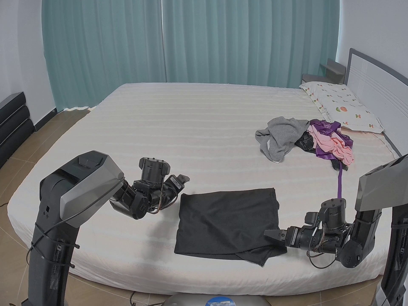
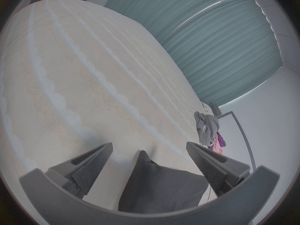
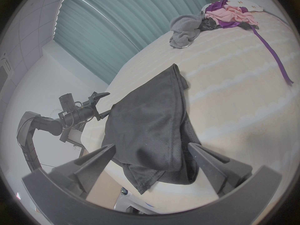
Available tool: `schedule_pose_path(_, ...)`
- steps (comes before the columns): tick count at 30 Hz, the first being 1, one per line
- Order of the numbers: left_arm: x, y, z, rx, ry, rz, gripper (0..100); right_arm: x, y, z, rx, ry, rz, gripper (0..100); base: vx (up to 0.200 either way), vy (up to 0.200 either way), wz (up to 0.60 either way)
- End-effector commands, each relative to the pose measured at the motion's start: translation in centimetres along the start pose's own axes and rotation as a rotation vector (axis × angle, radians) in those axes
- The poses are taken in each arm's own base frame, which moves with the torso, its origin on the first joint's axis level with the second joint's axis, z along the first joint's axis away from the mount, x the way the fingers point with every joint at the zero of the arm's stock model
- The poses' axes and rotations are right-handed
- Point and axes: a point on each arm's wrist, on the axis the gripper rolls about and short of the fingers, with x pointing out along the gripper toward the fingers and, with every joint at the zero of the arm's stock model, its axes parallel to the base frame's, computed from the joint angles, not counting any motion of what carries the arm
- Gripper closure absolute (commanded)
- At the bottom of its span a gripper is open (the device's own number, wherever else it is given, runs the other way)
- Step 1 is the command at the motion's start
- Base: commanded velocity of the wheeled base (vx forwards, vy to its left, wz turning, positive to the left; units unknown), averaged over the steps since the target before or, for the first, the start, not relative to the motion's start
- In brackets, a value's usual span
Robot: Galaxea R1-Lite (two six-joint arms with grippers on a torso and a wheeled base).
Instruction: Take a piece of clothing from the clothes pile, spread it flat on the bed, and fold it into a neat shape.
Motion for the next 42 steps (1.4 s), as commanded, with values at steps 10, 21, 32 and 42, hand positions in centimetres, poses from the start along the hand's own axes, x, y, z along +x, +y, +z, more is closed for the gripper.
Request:
schedule_pose_path(10,0.0,0.0,0.0,-0.001,-0.001,-0.001,0,-1.9,-1.0,-1.0,-0.093,0.037,-0.052,100,0.000,0.000,0.00)
schedule_pose_path(21,0.0,0.0,0.0,-0.001,-0.001,-0.001,0,-4.1,-1.3,-0.3,-0.150,0.003,-0.071,100,0.000,0.000,0.00)
schedule_pose_path(32,0.1,0.1,0.0,-0.001,0.000,0.000,0,-4.7,-1.2,-0.5,-0.168,0.006,-0.072,100,0.000,0.000,0.00)
schedule_pose_path(42,0.0,0.0,0.0,-0.001,-0.001,-0.001,0,-4.4,-2.5,-1.4,-0.218,0.067,-0.113,100,0.000,0.000,0.00)
